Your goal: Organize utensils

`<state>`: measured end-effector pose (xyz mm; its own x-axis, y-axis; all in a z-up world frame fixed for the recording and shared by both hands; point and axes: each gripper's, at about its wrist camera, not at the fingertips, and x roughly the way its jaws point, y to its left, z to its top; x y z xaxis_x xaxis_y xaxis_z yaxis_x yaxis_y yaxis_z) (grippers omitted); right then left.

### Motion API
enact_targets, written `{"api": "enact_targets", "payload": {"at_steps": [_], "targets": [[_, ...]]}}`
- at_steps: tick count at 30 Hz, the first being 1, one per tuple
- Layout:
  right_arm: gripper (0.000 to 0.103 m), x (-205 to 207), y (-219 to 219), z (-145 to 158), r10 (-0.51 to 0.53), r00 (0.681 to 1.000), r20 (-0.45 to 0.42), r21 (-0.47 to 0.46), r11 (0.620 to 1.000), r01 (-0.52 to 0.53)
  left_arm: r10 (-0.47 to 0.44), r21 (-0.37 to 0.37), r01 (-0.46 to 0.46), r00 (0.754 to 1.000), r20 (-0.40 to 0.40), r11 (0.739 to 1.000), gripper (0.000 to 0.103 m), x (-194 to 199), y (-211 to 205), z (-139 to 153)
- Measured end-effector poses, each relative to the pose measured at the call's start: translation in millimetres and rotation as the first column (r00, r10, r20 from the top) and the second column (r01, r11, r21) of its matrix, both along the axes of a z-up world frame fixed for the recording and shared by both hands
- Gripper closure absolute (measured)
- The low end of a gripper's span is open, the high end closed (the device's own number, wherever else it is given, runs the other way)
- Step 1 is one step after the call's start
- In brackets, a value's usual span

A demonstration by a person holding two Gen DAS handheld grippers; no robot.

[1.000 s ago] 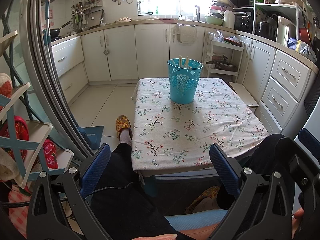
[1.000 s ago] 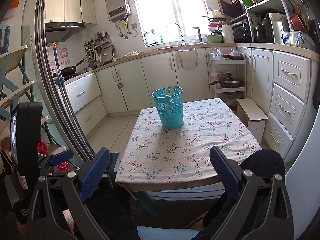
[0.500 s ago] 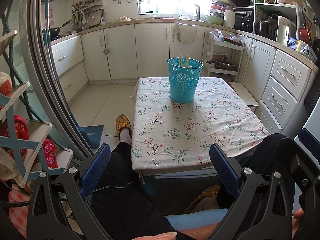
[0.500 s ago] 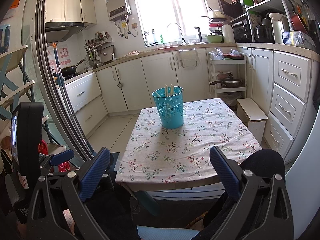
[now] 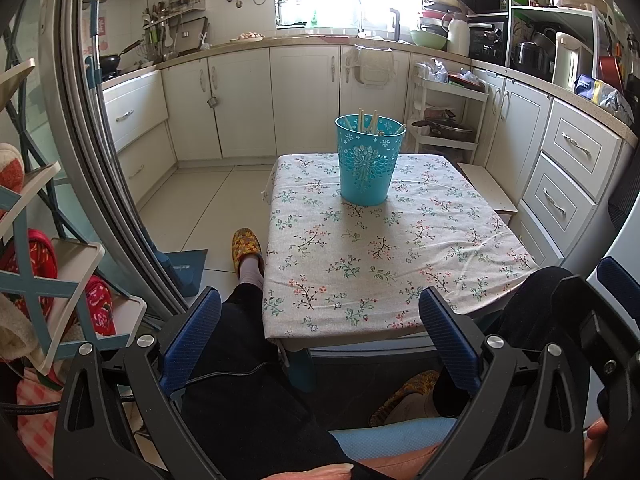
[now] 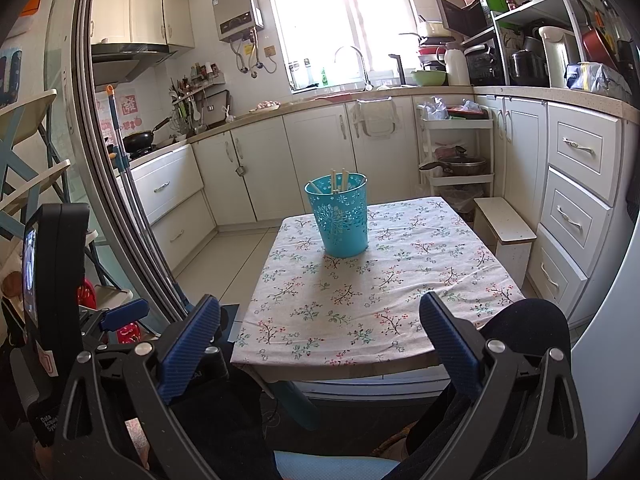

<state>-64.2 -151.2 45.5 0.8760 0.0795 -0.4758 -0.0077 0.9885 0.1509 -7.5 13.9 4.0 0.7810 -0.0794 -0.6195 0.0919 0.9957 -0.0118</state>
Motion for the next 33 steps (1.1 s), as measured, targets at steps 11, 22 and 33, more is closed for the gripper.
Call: {"api": "enact_targets", "payload": {"at_steps": [11, 22, 33], "targets": [[0.007, -1.2, 0.9, -0.4, 0.004, 1.000, -0.002, -0.001, 1.000, -0.004, 0.000, -0.001, 0.000, 1.000, 0.000, 1.000, 0.008, 0.5, 0.1, 0.6], [0.007, -1.1, 1.4, -0.5, 0.004, 1.000, -0.002, -0.001, 1.000, -0.004, 0.001, -0.001, -0.001, 1.000, 0.000, 1.000, 0.008, 0.6, 0.6, 0.8], [0.007, -1.0, 1.5, -0.6, 0.003, 1.000, -0.002, -0.001, 1.000, -0.003, 0.006, -0.003, -0.006, 1.000, -0.002, 1.000, 0.008, -3.0, 3.0, -4.2]]}}
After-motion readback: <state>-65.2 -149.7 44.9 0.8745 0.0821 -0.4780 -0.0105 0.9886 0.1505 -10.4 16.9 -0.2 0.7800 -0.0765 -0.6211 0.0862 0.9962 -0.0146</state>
